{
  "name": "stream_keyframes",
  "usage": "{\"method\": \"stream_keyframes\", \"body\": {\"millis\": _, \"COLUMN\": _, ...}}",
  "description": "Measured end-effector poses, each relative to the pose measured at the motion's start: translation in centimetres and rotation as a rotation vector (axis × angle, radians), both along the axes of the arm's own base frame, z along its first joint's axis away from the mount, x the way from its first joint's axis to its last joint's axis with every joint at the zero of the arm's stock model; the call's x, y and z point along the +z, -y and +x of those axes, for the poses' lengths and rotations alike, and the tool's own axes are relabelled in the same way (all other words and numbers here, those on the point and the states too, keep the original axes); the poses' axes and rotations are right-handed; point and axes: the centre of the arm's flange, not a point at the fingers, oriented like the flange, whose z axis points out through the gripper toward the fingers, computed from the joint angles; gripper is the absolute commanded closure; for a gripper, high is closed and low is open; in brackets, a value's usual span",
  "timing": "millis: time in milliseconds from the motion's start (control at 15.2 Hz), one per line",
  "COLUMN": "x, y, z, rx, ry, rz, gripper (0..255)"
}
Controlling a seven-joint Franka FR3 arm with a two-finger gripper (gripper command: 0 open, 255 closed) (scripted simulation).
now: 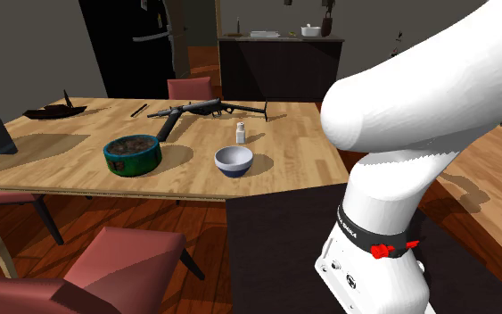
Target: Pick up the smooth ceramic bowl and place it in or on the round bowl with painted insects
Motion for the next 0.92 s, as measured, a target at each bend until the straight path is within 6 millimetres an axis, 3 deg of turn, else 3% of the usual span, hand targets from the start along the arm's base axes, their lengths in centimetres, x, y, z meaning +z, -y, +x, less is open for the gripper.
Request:
{"method": "stream_keyframes", "body": {"millis": 132, "x": -0.6, "y": 0.0, "z": 0.2, "rx": -0.001, "ry": -0.001, "rz": 0.001, "gripper": 0}}
{"method": "stream_keyframes", "body": {"millis": 330, "x": -3.5, "y": -0.4, "z": 1.5, "rx": -0.008, "ry": -0.003, "rz": 0.008, "gripper": 0}}
{"method": "stream_keyframes", "body": {"millis": 924, "x": -14.4, "y": -1.4, "z": 6.2, "rx": -0.033, "ry": -0.006, "rz": 0.033, "gripper": 0}}
